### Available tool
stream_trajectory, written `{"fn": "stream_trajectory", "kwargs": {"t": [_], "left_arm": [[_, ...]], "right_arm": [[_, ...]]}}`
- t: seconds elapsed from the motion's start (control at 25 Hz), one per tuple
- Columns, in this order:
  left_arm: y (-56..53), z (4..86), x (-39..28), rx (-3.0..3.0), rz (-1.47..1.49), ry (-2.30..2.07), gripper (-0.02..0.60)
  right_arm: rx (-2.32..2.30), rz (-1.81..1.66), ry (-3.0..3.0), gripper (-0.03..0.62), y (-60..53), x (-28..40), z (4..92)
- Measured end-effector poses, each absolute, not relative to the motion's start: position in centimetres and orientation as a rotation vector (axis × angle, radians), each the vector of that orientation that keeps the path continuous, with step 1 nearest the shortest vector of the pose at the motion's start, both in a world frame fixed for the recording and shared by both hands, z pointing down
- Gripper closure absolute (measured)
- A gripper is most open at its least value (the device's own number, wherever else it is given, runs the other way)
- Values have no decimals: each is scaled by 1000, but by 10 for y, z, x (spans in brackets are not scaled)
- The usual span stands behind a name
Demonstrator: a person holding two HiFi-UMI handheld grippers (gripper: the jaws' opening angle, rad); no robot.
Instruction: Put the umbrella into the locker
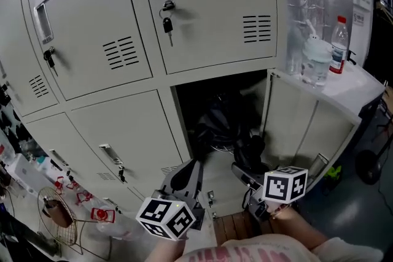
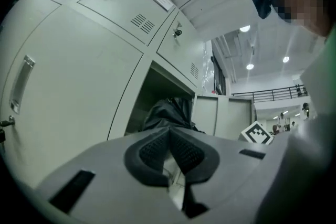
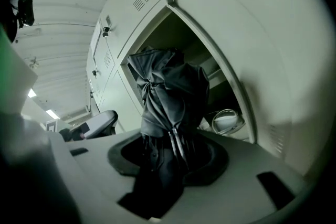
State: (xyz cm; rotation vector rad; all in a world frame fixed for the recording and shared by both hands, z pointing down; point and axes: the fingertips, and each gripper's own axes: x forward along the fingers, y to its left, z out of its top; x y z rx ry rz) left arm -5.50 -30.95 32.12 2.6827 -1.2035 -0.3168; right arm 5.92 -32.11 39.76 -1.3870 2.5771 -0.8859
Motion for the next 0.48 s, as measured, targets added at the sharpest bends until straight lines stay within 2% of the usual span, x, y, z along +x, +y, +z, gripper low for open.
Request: {"fn": "stream_trajectory", "kwargs": {"t": [0.48], "left_arm": [[-327, 335, -44, 2701, -279, -961, 580]], "right_arm": [[-1519, -834, 2591, 427, -389, 56, 386]]}}
